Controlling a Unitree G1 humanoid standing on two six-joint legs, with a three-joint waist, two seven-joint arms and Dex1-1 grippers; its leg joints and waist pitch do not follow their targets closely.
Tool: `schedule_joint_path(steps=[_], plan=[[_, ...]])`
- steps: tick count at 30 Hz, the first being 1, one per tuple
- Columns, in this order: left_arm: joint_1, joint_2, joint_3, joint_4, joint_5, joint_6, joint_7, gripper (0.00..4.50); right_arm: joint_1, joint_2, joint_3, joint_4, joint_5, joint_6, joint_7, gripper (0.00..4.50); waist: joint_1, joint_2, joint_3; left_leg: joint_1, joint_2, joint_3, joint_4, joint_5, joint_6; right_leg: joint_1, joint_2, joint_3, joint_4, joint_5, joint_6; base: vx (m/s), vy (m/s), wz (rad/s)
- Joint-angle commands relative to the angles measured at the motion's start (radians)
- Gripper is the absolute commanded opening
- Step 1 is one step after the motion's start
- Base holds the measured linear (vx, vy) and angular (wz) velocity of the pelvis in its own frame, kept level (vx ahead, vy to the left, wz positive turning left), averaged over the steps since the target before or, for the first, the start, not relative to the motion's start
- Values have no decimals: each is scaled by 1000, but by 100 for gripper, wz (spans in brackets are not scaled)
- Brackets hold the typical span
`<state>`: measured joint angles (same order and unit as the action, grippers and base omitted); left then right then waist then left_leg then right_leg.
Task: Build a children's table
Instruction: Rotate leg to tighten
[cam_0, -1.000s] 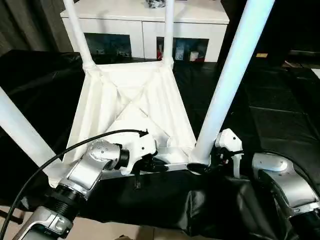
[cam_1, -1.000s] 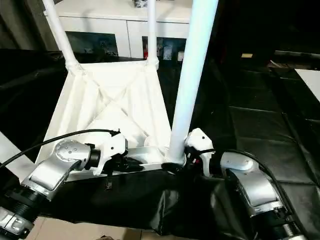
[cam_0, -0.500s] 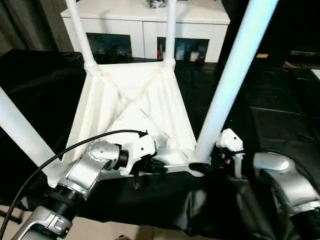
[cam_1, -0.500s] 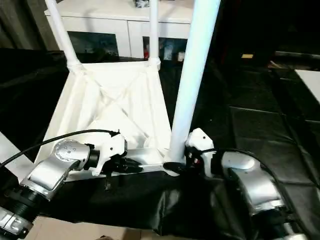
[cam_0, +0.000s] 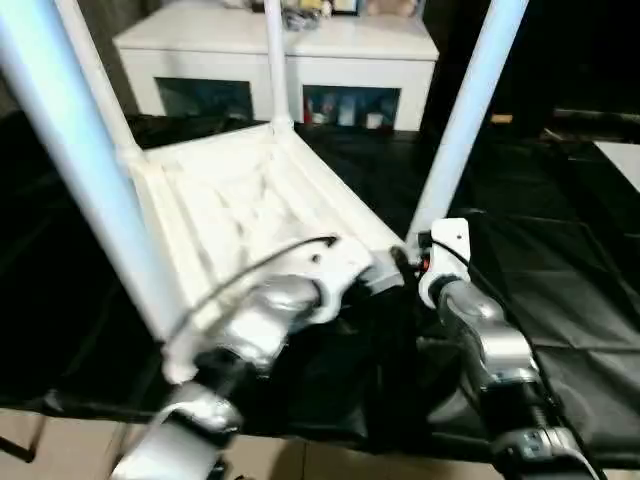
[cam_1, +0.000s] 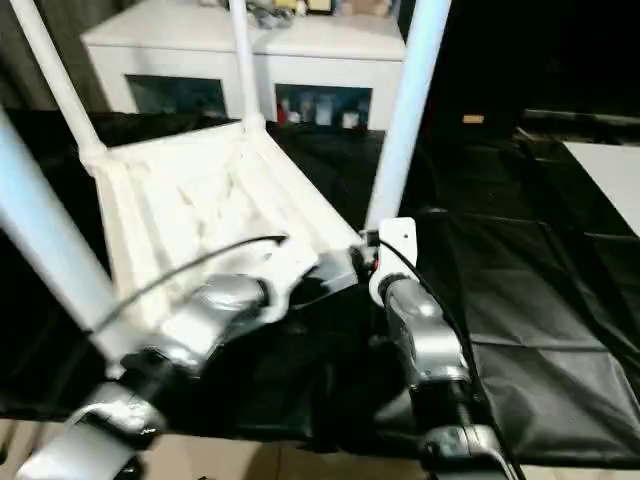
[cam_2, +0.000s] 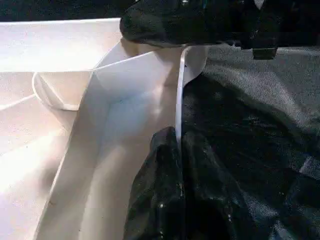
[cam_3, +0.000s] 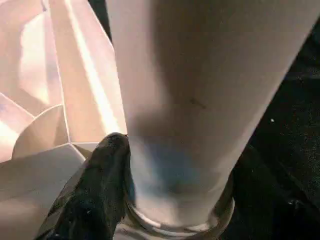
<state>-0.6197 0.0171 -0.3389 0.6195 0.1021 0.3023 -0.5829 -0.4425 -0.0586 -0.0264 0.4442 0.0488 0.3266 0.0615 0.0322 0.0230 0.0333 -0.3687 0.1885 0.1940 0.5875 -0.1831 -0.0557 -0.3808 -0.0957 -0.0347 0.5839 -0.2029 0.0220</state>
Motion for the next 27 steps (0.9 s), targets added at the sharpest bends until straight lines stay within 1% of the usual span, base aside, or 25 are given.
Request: schedule_joint_path(steps=[1,2,3,4,5,6,7,8,9,10,11,12,13,14,15,16,17,18,19,20,21,22,24,26,27], plan=[[-13,7,40,45,16,-41,130,0,15,67,55,-25,57,-33,86,336,-5,-16,-45,15,29,-26,-88,-361,-14,11,-38,21,-89,-374,-108,0,0,0],[-13,8,39,45,17,-43,129,0,14,67,53,-27,57,-38,86,336,-6,-16,-45,11,28,-25,-89,-355,-9,12,-37,21,-87,-353,-114,0,0,0],[-5,31,36,26,23,-52,107,0,16,38,62,-53,35,-62,102,343,-11,-15,-44,4,28,-28,-92,-347,-6,19,-38,19,-83,-341,-119,0,0,0],[-4,33,36,25,23,-53,106,0,17,36,62,-54,35,-63,103,353,-13,-14,-45,-2,28,-30,-94,-344,-6,25,-38,16,-80,-338,-119,0,0,0],[-3,36,36,23,23,-53,105,0,16,33,60,-56,36,-62,106,362,-20,-14,-46,-5,28,-31,-94,-333,-5,28,-38,15,-79,-323,-122,0,0,0],[5,57,41,13,23,-60,87,0,13,13,48,-68,41,-64,124,370,-25,-17,-47,-3,27,-30,-92,-329,-1,27,-38,14,-80,-309,-133,0,0,0],[13,73,41,-3,22,-63,68,0,14,-14,48,-74,37,-67,147,376,-27,-15,-47,-1,27,-29,-91,-329,1,24,-38,16,-80,-308,-140,0,0,0],[21,88,42,-16,23,-66,50,0,15,-40,49,-80,31,-73,170,382,-25,-19,-47,6,29,-27,-87,-334,9,19,-39,17,-83,-318,-152,0,0,0],[39,111,36,-48,16,-74,4,0,26,-84,63,-101,31,-68,231,382,-23,-20,-47,8,30,-22,-84,-326,13,16,-39,20,-84,-313,-165,0,0,0],[51,127,31,-69,11,-82,-27,0,35,-113,72,-115,32,-65,277,382,-21,-20,-49,5,30,-24,-83,-311,18,21,-40,19,-81,-297,-171,0,0,0],[70,154,23,-103,3,-89,-72,0,56,-160,82,-145,44,-68,354,382,-18,-20,-52,-2,32,-22,-80,-260,32,27,-39,21,-72,-227,-180,0,0,0],[89,181,13,-136,-9,-91,-121,0,77,-206,93,-174,55,-76,432,382,-13,-18,-52,2,33,-17,-76,-235,49,24,-38,22,-70,-182,-194,0,0,0],[103,203,5,-162,-19,-91,-159,0,95,-242,101,-196,65,-85,492,382,-13,-19,-52,3,34,-17,-75,-230,55,24,-39,22,-68,-171,-205,55,-21,1],[119,232,-12,-187,-31,-111,-217,0,113,-281,108,-214,73,-95,552,382,-9,-18,-53,-3,35,-17,-73,-209,67,32,-39,21,-62,-141,-214,59,-16,-2],[128,248,-23,-200,-37,-126,-251,0,122,-302,111,-222,76,-101,583,382,-7,-17,-56,-2,35,-16,-70,-177,81,31,-38,22,-56,-90,-228,59,-16,-2],[142,269,-35,-222,-59,-144,-314,0,133,-325,114,-230,83,-106,619,382,-8,-17,-57,-1,35,-14,-68,-163,87,30,-36,22,-53,-63,-239,52,-10,-2],[156,289,-44,-247,-78,-133,-365,0,144,-348,118,-240,90,-112,658,382,-6,-18,-60,-1,34,-12,-64,-135,99,31,-34,22,-46,-19,-258,0,0,0],[166,304,-51,-266,-92,-125,-403,0,151,-364,122,-248,98,-114,687,382,2,-15,-64,1,35,-12,-60,-100,112,32,-35,22,-37,40,-275,0,0,0],[179,325,-61,-292,-110,-119,-457,0,163,-389,128,-263,122,-109,741,382,4,-12,-64,4,37,-10,-59,-89,120,26,-32,22,-36,62,-285,0,0,0],[186,338,-66,-307,-120,-116,-489,0,171,-404,132,-274,138,-104,775,382,10,-10,-64,6,39,-10,-56,-79,133,26,-32,22,-32,91,-298,0,0,0],[187,339,-66,-309,-121,-119,-493,0,173,-407,133,-278,142,-102,783,382,11,-12,-60,5,39,-8,-57,-89,140,24,-30,21,-32,88,-302,0,0,0],[191,343,-67,-317,-126,-126,-507,0,179,-418,136,-289,157,-96,813,382,11,-11,-58,3,40,-9,-60,-98,138,26,-31,20,-33,72,-301,0,0,0],[193,351,-64,-333,-141,-127,-530,0,193,-436,148,-310,183,-90,889,382,13,-13,-55,8,42,-8,-63,-146,117,25,-34,22,-38,5,-293,0,0,0],[191,350,-64,-330,-141,-127,-530,0,194,-437,155,-307,178,-93,897,382,13,-14,-52,9,42,-7,-66,-186,101,22,-35,23,-43,-53,-280,0,0,0],[187,348,-62,-325,-136,-130,-528,0,194,-436,161,-299,176,-96,907,366,15,-14,-51,12,43,-6,-67,-206,87,19,-37,24,-48,-92,-271,0,0,0]])
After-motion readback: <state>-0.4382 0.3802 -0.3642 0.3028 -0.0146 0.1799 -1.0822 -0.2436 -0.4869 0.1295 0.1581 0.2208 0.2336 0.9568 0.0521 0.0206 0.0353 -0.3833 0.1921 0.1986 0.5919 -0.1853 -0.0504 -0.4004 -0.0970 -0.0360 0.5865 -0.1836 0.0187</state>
